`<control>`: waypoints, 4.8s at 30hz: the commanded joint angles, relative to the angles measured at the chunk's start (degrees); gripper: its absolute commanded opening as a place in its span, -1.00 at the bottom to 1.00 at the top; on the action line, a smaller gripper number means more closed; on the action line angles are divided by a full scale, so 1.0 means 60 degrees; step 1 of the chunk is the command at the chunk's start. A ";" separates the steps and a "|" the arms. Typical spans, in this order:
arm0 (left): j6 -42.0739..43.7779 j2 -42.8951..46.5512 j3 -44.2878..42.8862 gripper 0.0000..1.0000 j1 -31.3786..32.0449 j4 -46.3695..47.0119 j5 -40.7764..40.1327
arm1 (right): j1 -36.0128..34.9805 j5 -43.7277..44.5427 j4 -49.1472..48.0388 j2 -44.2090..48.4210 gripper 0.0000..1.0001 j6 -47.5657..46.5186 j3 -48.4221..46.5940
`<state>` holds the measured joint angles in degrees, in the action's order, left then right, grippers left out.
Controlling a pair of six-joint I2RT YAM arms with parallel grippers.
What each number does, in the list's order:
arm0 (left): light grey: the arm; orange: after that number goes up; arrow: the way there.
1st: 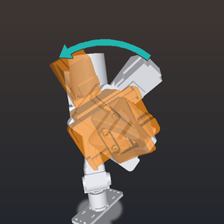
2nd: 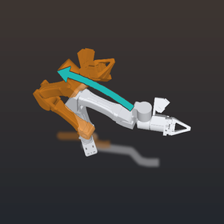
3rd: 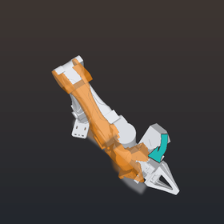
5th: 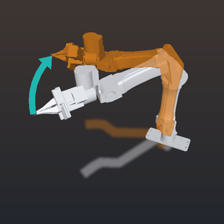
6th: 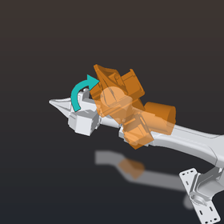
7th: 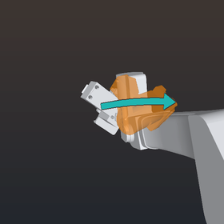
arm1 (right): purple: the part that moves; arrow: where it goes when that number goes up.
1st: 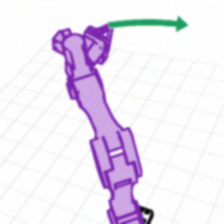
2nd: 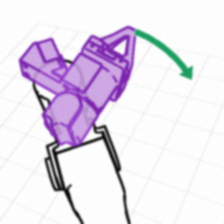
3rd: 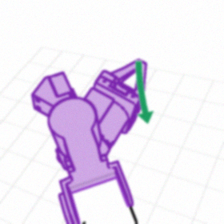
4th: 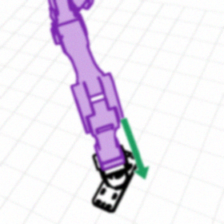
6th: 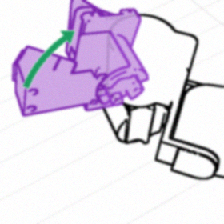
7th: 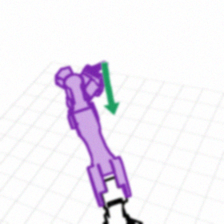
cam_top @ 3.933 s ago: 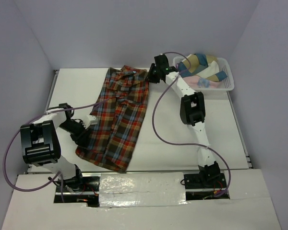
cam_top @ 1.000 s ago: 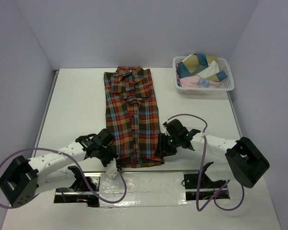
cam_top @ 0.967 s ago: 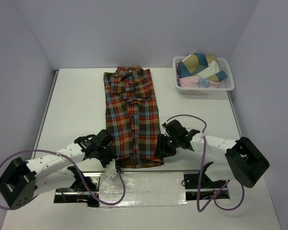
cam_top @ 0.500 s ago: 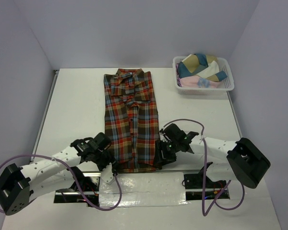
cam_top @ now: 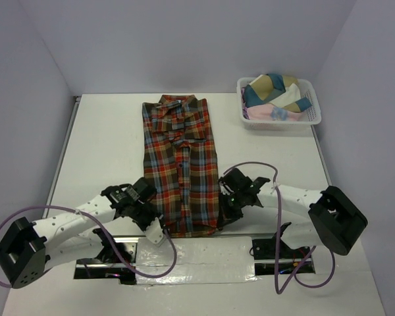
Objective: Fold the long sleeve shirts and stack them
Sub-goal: Fold the shirt
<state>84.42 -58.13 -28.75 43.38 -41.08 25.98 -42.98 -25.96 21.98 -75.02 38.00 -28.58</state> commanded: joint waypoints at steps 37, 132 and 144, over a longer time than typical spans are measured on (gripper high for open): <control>-0.7726 -0.7508 -0.8684 -1.00 -0.6131 0.2627 0.0491 | 0.3780 0.0151 0.2504 -0.7080 -1.00 -0.3081 -1.1934; -0.0887 -0.3730 -0.2094 0.76 -0.3963 0.3286 -0.2308 | 0.3018 0.1235 -0.3060 -0.3815 0.28 0.0478 -0.3163; -0.1048 -0.3730 -0.1170 0.18 -0.3933 0.4708 -0.2118 | 0.3106 0.1000 -0.3736 -0.2583 0.33 0.1706 -0.2034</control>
<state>77.84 -79.77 -36.88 19.49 -13.10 10.61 -24.71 -22.22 0.05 -92.33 45.01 -41.52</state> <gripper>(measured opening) 0.606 0.660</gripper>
